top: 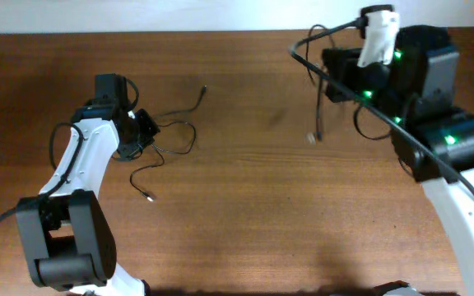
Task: Untangle cables
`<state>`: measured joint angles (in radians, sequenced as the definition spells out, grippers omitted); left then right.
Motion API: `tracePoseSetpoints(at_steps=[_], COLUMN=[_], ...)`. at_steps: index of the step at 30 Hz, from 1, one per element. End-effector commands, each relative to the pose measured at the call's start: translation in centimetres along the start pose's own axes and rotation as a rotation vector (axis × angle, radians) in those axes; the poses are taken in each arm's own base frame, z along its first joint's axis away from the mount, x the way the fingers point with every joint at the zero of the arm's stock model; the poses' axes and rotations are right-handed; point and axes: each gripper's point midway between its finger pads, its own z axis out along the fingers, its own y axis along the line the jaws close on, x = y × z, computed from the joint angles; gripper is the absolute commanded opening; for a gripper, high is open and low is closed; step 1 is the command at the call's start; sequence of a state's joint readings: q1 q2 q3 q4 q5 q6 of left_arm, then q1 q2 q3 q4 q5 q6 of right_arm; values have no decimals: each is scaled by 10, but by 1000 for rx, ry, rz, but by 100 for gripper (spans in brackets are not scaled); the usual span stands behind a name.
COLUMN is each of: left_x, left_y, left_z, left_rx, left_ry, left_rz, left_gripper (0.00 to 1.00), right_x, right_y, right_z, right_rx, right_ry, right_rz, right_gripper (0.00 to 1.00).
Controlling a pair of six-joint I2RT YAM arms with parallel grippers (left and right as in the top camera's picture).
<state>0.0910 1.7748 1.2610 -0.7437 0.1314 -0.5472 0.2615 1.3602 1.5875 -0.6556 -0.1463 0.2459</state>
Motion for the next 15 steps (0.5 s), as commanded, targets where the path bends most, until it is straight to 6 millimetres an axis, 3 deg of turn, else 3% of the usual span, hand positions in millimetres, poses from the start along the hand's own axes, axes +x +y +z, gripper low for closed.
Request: tracePoseSetpoints(at_steps=[1, 4, 7, 9, 13, 15], left_x=[2, 2, 2, 2, 2, 2], left_y=[1, 1, 1, 1, 1, 1], left_z=[1, 1, 1, 1, 1, 1], left_rx=[3, 3, 3, 3, 3, 3], left_ry=[8, 8, 8, 8, 8, 8], left_rz=[-15, -15, -15, -15, -15, -15], left_gripper=[0, 0, 0, 0, 0, 0], right_x=[-4, 5, 26, 42, 94, 118], right_y=[-39, -74, -143, -178, -255, -279], right_z=[-11, -10, -20, -28, -43, -46], right_rx=[188, 271, 432, 511, 675, 718], right_ry=[-24, 23, 104, 157, 326, 405], right_rz=[8, 53, 167, 246, 411, 479], right_gripper=[4, 4, 4, 4, 4, 4])
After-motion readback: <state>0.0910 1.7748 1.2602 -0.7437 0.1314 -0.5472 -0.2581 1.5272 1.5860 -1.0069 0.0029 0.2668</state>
